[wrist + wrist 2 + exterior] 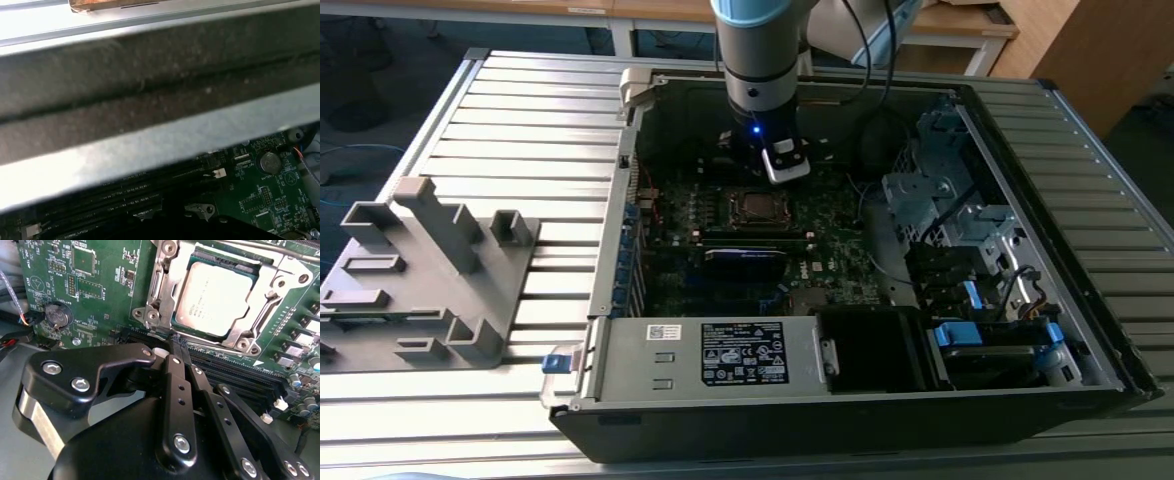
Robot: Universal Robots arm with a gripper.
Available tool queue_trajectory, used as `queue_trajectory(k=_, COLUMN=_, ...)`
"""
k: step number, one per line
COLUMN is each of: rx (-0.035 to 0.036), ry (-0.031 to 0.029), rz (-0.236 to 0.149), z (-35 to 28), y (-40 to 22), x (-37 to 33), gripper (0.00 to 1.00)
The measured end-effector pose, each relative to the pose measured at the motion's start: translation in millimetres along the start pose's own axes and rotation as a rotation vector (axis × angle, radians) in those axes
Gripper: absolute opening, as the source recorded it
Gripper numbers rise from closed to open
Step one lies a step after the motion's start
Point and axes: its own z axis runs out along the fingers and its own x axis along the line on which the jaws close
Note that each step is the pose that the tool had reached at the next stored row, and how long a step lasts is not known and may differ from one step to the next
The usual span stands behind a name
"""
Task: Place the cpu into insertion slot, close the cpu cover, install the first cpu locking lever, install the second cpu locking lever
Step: 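Install the first cpu locking lever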
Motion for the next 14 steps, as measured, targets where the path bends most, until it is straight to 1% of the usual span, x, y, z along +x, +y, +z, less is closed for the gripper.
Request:
queue_trajectory(k=7, rx=-0.0008, ry=-0.0005, rz=-0.002, z=0.4, y=-0.4, x=-0.1, gripper=0.11)
queue_trajectory(k=12, rx=-0.0009, ry=-0.0005, rz=-0.002, z=-4.9, y=0.7, x=-0.7, gripper=0.11)
queue_trajectory(k=14, rx=-0.0009, ry=-0.0006, rz=-0.002, z=-4.9, y=1.9, x=-0.4, gripper=0.11)
